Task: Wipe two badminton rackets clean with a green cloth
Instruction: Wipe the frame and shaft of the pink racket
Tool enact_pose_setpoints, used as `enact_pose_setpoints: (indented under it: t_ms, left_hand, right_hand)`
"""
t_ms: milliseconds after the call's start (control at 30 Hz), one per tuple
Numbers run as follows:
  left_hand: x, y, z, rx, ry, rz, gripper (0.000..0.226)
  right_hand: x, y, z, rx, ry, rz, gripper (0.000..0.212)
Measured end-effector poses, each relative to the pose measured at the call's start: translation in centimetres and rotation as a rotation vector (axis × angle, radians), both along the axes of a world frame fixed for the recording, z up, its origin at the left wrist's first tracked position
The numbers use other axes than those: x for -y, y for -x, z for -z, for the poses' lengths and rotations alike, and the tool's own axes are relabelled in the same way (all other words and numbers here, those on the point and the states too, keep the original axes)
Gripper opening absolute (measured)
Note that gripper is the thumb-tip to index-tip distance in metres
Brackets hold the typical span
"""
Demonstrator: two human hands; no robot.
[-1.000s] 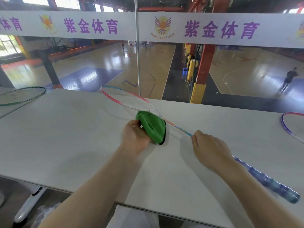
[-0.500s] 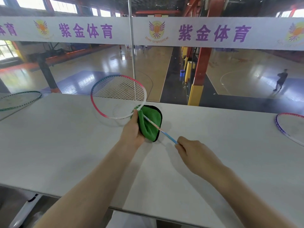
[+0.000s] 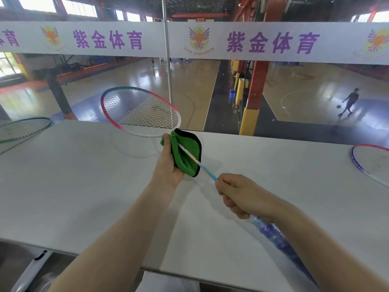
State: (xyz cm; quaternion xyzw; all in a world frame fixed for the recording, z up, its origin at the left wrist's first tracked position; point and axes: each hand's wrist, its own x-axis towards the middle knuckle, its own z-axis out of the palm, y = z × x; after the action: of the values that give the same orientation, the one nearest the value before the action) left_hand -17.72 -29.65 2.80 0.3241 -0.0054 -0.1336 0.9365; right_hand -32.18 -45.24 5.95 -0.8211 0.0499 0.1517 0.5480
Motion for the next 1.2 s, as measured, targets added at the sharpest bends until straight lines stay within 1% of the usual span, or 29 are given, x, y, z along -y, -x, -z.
enact_pose_setpoints:
  t_ms: [67, 100, 167, 233, 267, 300, 333, 367, 400, 433, 467, 500, 533, 567, 633, 733, 833, 900, 1000, 1100, 1200]
  left_hand:
    - [0.1, 0.1, -0.1, -0.005, 0.081, 0.016, 0.058]
    - [0.1, 0.1, -0.1, 0.0, 0.115, 0.027, 0.053]
    - [0.2, 0.5, -0.3, 0.032, 0.249, 0.094, 0.043]
    - [0.2, 1.2, -1.2, 0.082, 0.165, 0.074, 0.035]
    - [0.4, 1.2, -1.6, 0.097, 0.154, 0.09, 0.032]
    - [0.7, 1.1, -1.6, 0.088, 0.123, 0.078, 0.029]
    - [0.6, 0.9, -1.5, 0.023, 0.139, 0.08, 0.026]
    - [0.4, 0.7, -1.5, -0.013, 0.202, 0.091, 0.024]
    - [0.1, 0.6, -1.6, -0.025, 0.27, 0.091, 0.024]
    - [-0.1, 0.9, -1.6, -0.025, 0.345, 0.092, 0.029]
    - [-0.3, 0.9, -1.5, -0.048, 0.363, 0.085, 0.037]
    - [-0.4, 1.0, -1.4, -0.089, 0.338, 0.079, 0.043]
    - [-0.5, 1.3, -1.4, -0.087, 0.339, 0.089, 0.044]
    - [-0.5, 1.3, -1.3, -0.042, 0.322, 0.096, 0.04]
    - [-0.5, 0.6, -0.9, 0.04, 0.187, 0.067, 0.028]
    - [-0.4, 0.6, -0.9, 0.058, 0.081, 0.116, 0.039]
    - [-0.3, 0.2, -0.7, 0.066, 0.012, 0.085, 0.036]
    - [0.0, -0.2, -0.6, 0.073, 0.009, 0.065, 0.034]
    - [0.4, -0.3, -0.3, 0.017, 0.042, 0.035, 0.033]
    - [0.5, -0.7, 0.1, 0.004, 0.155, 0.067, 0.023]
    - [0.5, -0.6, 0.2, 0.034, 0.241, 0.083, 0.022]
  right_hand:
    - [0.1, -0.1, -0.1, -0.034, -0.056, -0.017, 0.029]
    - [0.1, -0.2, -0.2, -0.053, -0.091, -0.029, 0.029]
    - [0.3, -0.2, -0.5, -0.075, -0.157, -0.045, 0.029]
    - [0.6, -0.2, -0.7, -0.07, -0.188, -0.041, 0.029]
    - [0.7, -0.2, -0.8, -0.061, -0.189, -0.036, 0.029]
    - [0.8, -0.2, -0.8, -0.053, -0.185, -0.027, 0.029]
    - [0.9, -0.3, -0.8, -0.048, -0.182, -0.017, 0.029]
    - [1.0, -0.3, -0.8, -0.044, -0.181, -0.002, 0.029]
    - [1.1, -0.4, -0.8, -0.042, -0.185, 0.014, 0.029]
    - [1.2, -0.4, -0.7, -0.044, -0.194, 0.03, 0.029]
    - [1.3, -0.4, -0.6, -0.046, -0.204, 0.044, 0.028]
    - [1.4, -0.4, -0.6, -0.049, -0.209, 0.052, 0.028]
    - [1.4, -0.4, -0.5, -0.051, -0.209, 0.054, 0.028]
    - [1.5, -0.4, -0.4, -0.053, -0.203, 0.052, 0.028]
    - [1.6, -0.4, -0.3, -0.054, -0.184, 0.049, 0.028]
    - [1.6, -0.4, -0.2, -0.04, -0.127, 0.044, 0.028]
    - [1.4, -0.4, 0.0, -0.008, -0.036, 0.037, 0.029]
    - [1.2, -0.4, 0.1, 0.006, 0.003, 0.042, 0.029]
    - [0.7, -0.5, 0.2, 0.012, 0.022, 0.041, 0.029]
    - [0.4, -0.6, 0.3, 0.015, 0.021, 0.036, 0.029]
    - [0.4, -0.6, 0.2, 0.017, 0.028, 0.025, 0.029]
